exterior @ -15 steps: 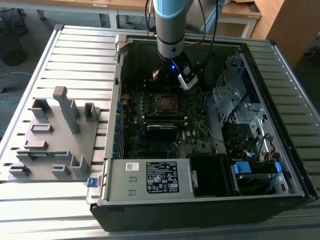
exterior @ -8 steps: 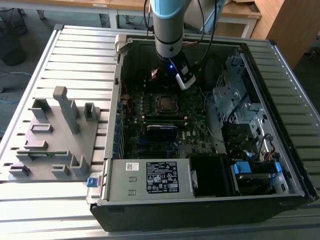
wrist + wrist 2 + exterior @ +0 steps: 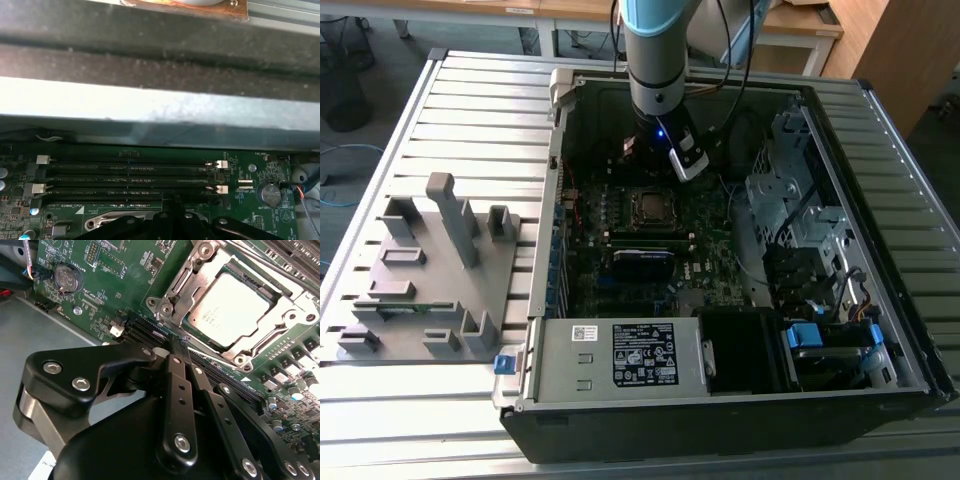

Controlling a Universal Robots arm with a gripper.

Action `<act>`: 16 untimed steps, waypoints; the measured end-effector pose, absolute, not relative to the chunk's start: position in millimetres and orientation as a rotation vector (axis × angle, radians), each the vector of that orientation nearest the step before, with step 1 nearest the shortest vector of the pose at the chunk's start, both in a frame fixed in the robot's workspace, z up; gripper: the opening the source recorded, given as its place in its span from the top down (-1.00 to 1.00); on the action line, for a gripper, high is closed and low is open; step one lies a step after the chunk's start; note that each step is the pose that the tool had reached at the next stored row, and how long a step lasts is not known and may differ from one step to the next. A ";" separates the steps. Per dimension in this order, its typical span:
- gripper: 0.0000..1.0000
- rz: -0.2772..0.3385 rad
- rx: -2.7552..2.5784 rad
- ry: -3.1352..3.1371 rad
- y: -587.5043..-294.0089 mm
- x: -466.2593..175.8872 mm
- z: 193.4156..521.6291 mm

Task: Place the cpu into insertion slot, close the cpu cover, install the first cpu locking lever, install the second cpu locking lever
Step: 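Install the first cpu locking lever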

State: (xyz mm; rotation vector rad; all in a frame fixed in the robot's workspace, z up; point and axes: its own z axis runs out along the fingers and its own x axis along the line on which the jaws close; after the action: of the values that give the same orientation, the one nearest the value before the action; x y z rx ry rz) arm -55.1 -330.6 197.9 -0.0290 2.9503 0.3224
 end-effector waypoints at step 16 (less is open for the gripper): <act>0.80 0.322 -0.027 2.950 -330.5 -55.1 201.3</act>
State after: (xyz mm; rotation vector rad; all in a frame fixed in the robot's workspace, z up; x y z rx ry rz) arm -55.1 -330.5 201.3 -0.0270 2.9502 0.3222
